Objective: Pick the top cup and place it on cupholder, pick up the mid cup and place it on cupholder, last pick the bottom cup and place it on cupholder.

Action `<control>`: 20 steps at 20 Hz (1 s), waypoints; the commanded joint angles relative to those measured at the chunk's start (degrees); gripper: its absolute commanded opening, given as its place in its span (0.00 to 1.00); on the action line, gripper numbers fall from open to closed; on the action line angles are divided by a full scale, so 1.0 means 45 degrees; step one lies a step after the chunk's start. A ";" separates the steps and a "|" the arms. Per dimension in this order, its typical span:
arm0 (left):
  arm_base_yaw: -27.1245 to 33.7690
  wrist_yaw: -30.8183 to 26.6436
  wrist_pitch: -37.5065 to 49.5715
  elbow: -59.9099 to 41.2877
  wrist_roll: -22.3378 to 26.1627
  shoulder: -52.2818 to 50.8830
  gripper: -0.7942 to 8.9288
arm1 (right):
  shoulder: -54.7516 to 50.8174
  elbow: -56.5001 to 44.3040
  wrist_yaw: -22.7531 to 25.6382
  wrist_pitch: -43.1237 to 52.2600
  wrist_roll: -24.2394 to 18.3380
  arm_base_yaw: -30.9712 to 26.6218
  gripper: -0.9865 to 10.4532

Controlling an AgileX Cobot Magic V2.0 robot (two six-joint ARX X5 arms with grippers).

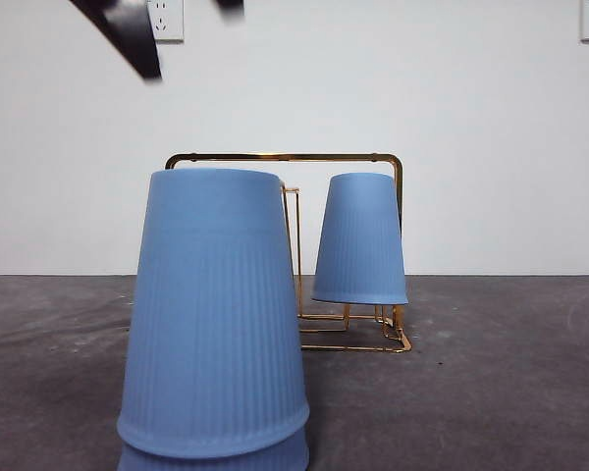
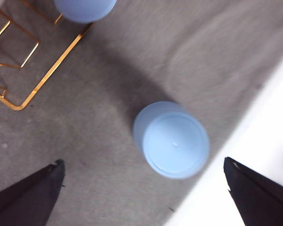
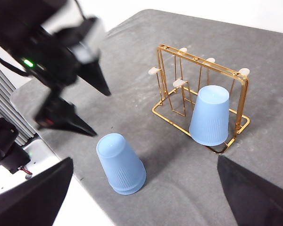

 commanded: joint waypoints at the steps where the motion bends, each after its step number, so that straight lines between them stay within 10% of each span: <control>1: -0.0243 -0.0136 0.0306 0.0287 0.0199 0.0850 0.70 | 0.0034 0.0146 -0.0005 0.0112 0.0175 0.0068 0.51; 20: -0.0495 0.1146 -0.0316 0.0287 0.0845 0.3512 0.68 | 0.0039 0.0146 0.0228 0.0126 -0.0214 0.0068 0.51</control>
